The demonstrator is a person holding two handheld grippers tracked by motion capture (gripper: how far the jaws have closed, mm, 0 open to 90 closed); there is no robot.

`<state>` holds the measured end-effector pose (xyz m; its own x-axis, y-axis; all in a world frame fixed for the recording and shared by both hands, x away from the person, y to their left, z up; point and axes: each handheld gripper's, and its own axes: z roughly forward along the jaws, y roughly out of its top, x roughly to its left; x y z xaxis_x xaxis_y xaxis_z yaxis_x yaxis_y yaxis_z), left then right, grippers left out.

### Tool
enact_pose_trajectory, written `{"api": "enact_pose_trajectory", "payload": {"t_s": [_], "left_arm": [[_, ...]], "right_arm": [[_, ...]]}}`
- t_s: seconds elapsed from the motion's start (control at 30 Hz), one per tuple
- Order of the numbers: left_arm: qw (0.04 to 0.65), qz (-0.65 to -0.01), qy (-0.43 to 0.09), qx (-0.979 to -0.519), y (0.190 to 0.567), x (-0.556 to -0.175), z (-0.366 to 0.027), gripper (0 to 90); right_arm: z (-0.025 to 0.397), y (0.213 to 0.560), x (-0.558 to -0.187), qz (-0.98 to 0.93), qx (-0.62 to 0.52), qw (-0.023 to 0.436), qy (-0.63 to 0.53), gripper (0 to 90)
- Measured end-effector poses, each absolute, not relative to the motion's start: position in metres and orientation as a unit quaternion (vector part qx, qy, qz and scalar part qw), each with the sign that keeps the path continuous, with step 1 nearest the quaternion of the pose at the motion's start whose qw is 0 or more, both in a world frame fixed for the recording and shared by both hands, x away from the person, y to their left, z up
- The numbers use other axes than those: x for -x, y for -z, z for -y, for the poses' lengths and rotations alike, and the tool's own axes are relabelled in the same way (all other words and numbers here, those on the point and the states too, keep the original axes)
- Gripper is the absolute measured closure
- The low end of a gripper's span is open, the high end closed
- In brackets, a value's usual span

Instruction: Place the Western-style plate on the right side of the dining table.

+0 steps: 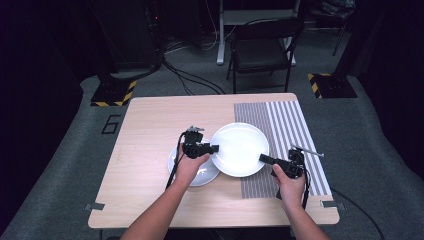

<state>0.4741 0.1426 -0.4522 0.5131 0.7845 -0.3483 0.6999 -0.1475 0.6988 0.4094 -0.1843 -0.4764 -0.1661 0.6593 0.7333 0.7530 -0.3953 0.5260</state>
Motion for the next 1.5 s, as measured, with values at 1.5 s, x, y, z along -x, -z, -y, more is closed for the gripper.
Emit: {"api": "enact_pose_trajectory", "payload": {"t_s": [1.5], "left_arm": [[0.434,-0.469,-0.027,-0.769,0.456,-0.484,-0.109,60.5]], "right_arm": [[0.212,0.477,-0.399,0.515,0.673,0.029,0.530,73.5]]}}
